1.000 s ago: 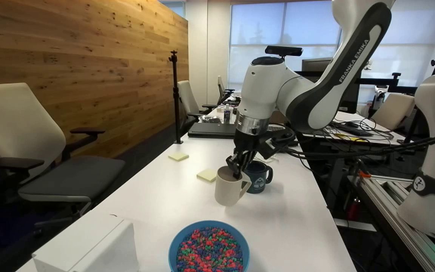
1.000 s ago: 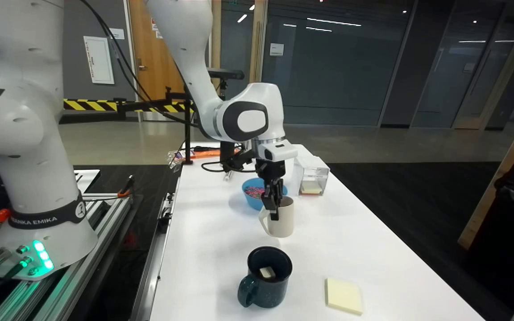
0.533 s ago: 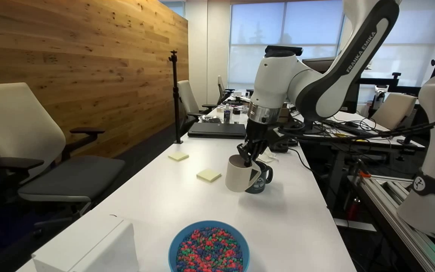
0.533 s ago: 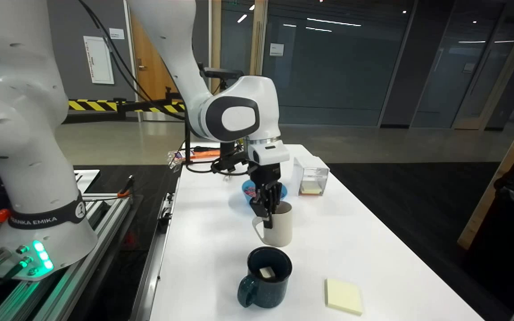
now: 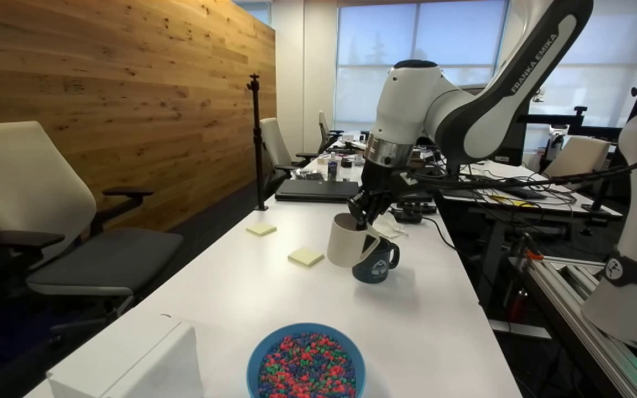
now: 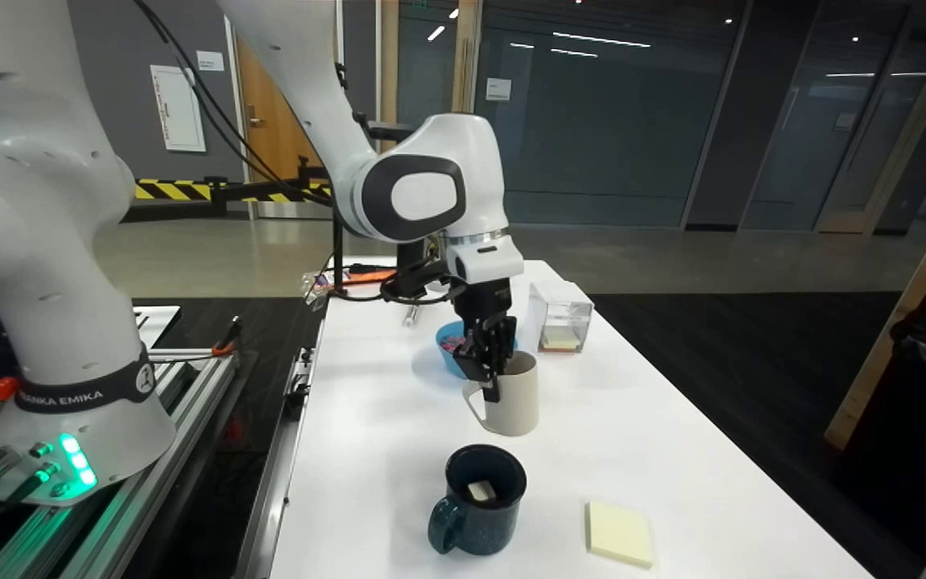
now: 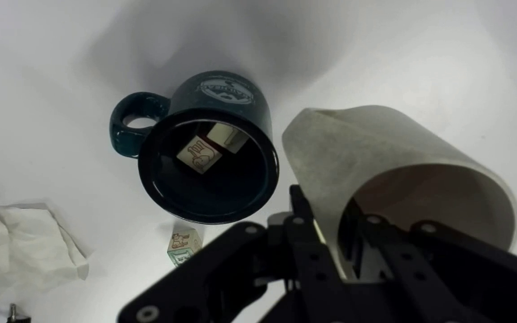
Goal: Put the white mug on top of the dark green mug.
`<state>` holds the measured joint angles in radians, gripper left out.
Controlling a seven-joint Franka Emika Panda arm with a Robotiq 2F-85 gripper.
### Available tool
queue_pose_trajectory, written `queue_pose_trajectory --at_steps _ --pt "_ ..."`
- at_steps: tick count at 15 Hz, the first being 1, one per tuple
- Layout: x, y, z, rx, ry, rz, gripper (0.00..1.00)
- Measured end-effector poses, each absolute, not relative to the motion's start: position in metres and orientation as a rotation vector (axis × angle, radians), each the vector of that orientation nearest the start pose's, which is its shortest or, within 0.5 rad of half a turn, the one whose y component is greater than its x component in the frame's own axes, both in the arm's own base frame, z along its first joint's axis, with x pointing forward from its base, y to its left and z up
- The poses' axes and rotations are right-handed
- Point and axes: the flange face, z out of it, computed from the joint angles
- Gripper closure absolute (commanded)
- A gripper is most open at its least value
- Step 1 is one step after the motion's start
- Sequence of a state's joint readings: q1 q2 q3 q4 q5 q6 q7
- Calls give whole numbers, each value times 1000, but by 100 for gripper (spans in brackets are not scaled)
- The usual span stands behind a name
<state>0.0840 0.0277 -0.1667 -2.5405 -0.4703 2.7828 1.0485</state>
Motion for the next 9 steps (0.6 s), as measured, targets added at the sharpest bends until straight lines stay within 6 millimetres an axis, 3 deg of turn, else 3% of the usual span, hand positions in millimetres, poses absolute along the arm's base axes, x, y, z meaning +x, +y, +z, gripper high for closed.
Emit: queue_pose_trajectory --at_steps 5,9 --pt "471 -1 293 -2975 1106 -493 96" --pt "449 4 301 -2960 1109 -495 96"
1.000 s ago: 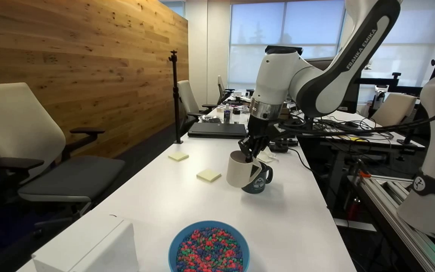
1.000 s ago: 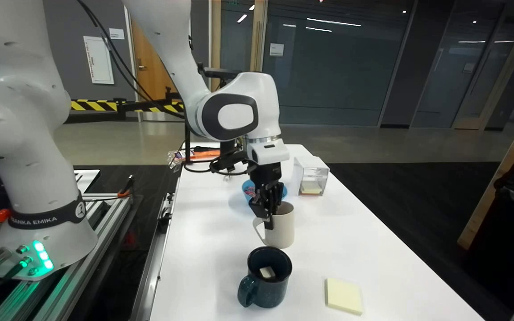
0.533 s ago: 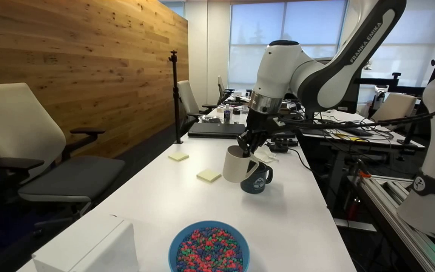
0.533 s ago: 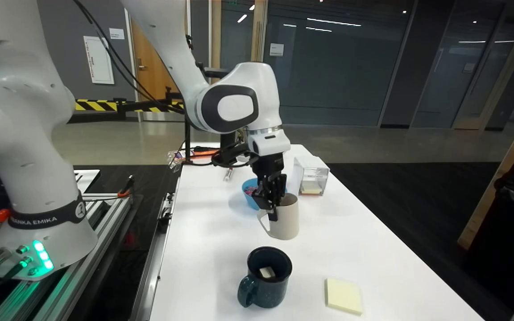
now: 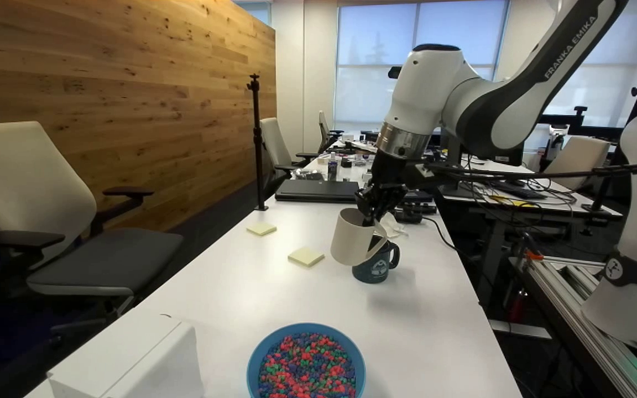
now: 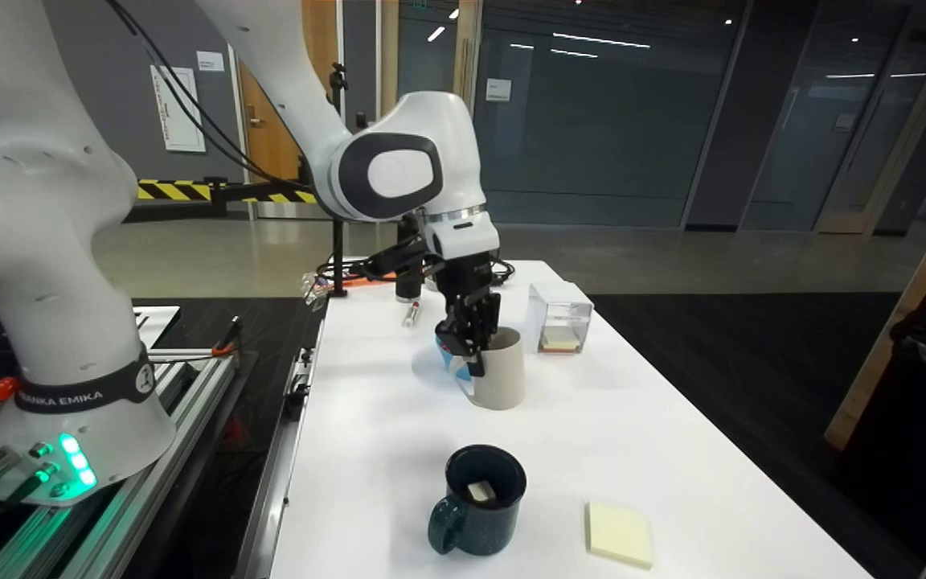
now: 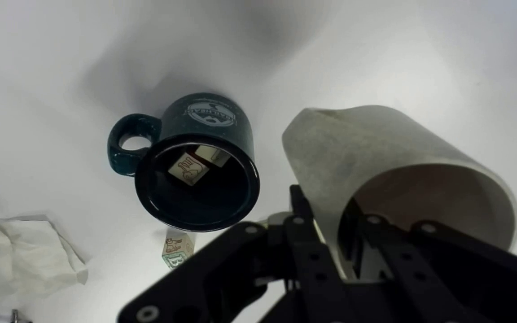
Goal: Put the white mug on top of the dark green mug.
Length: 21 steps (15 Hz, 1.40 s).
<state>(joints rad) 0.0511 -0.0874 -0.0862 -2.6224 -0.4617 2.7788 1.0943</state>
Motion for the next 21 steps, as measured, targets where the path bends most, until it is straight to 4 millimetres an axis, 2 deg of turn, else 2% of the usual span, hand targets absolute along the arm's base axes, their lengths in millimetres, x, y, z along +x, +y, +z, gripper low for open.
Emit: queue_pose_trajectory --at_steps 3,6,11,18,21 --pt "426 -1 306 -2934 1163 -495 96" --pt "406 -19 313 -2888 1284 -507 96" --pt "404 -45 320 -2813 1426 -508 96" --pt "403 -54 296 -2767 1514 -395 96" --pt "402 -64 294 -2733 1567 -380 96"
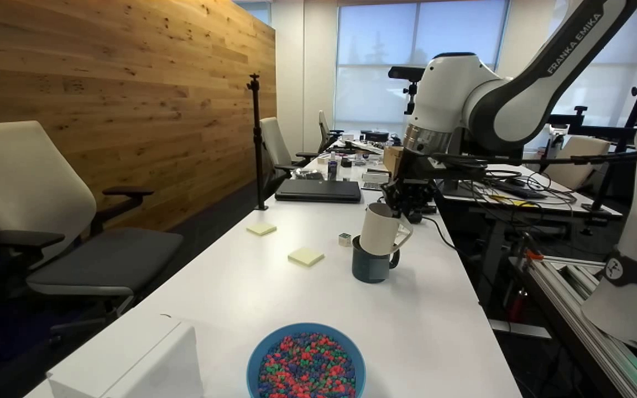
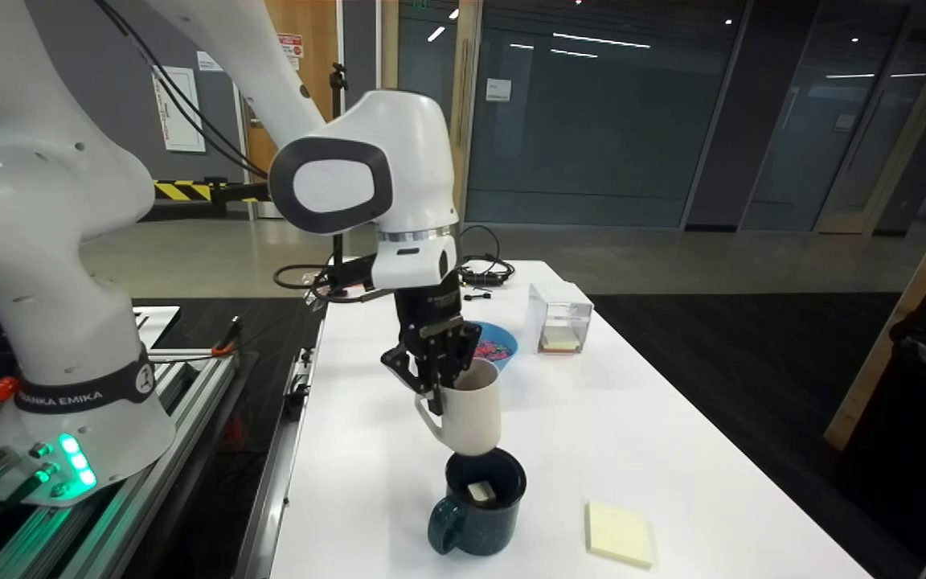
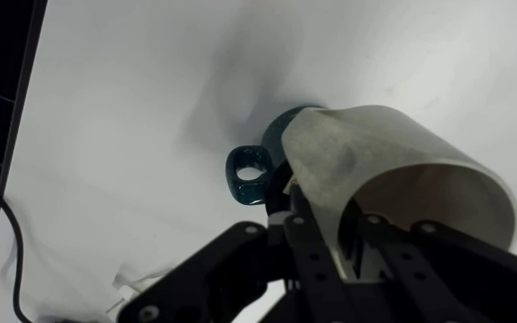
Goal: Put the white mug on top of the dark green mug.
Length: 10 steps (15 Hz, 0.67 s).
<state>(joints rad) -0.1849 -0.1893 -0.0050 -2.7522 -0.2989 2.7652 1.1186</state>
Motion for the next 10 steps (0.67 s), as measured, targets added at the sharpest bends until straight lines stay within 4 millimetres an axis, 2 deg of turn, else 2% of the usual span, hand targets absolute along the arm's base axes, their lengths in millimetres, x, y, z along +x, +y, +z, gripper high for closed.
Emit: queue_pose_trajectory --at_steps 6,10 --pt "400 -82 296 -2688 1636 -384 96" --pt "403 -81 288 -2682 1617 -397 96"
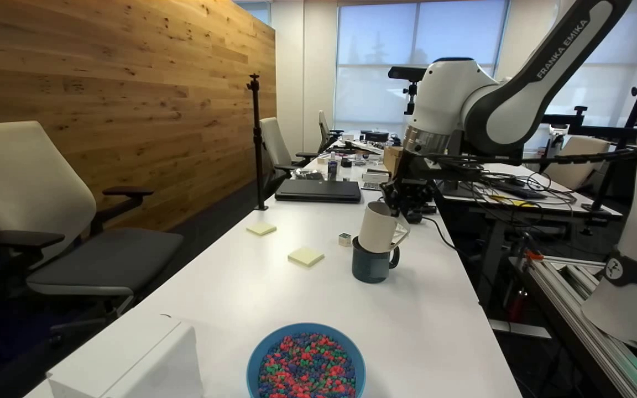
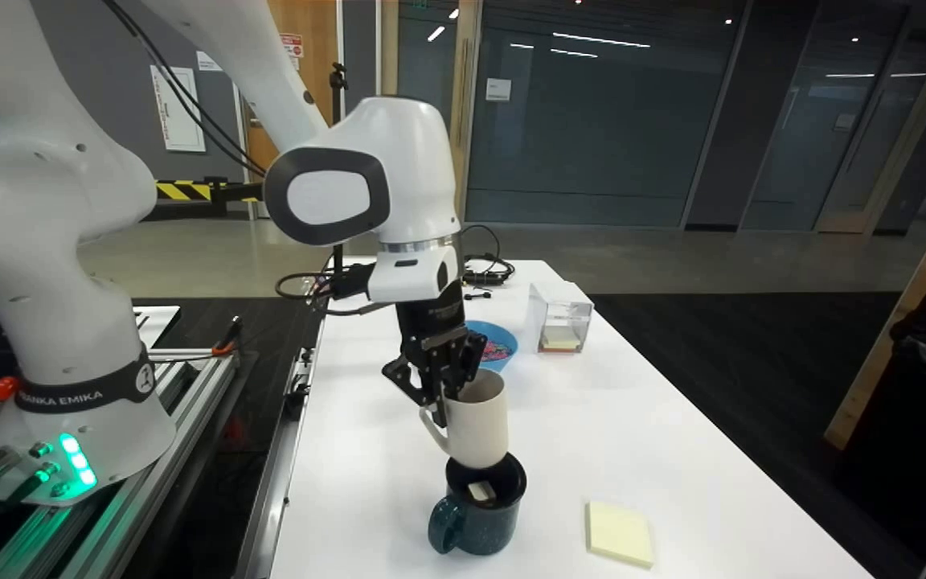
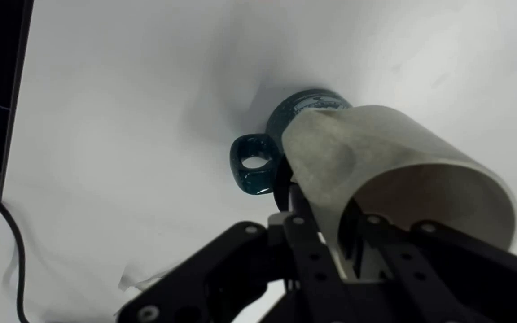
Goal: Put the white mug on top of the dark green mug.
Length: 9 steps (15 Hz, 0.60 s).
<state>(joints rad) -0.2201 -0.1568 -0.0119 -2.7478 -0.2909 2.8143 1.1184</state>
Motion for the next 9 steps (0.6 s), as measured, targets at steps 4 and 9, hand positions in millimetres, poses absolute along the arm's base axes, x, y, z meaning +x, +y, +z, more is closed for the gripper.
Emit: queue_pose_trajectory --at_steps 4,9 --pt "414 -83 282 -2662 1592 -433 96" --pt "414 -100 276 -2601 1635 -455 96"
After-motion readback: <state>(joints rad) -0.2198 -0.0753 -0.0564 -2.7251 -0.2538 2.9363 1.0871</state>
